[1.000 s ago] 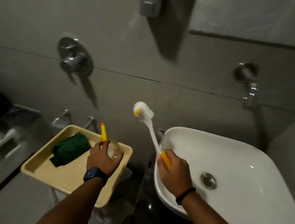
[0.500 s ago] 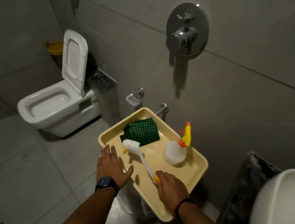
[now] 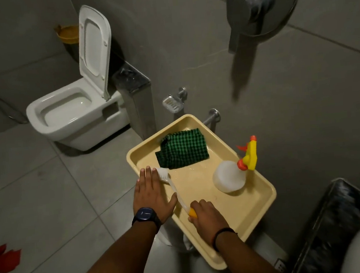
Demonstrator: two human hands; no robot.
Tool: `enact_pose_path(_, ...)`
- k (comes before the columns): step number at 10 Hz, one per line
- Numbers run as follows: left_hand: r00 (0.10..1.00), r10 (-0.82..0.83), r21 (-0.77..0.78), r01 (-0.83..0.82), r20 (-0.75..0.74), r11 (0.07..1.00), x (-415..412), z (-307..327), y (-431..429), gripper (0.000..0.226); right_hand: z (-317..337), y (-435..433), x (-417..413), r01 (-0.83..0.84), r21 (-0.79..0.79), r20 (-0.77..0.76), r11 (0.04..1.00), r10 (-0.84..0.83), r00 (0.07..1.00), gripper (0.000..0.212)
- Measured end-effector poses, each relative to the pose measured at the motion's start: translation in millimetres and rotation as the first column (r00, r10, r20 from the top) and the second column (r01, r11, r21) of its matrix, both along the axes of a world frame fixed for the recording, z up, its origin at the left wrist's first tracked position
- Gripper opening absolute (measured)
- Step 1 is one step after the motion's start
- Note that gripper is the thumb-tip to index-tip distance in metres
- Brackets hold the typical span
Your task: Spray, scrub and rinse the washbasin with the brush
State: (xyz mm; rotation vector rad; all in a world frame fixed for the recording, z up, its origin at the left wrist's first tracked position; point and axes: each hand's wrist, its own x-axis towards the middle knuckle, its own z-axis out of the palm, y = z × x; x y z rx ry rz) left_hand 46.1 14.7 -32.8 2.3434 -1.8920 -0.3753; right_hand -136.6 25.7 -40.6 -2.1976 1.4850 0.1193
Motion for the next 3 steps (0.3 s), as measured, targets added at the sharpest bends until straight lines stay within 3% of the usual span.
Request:
enact_pose_path(2, 0.997, -0.058, 0.033, 0.056, 0.046, 0.998, -6, 23, -3, 0.094, 10, 5, -5, 0.017, -0.031, -0.058, 0.999, -0.019, 0.998, 0.041)
enact_pose_path(3, 0.997, -0.075, -0.034, 0.074, 0.000, 0.997, -19, 41, -7, 0.088, 34, 6, -14, 0.117, -0.076, 0.045, 0.990, -0.114, 0.992, 0.047)
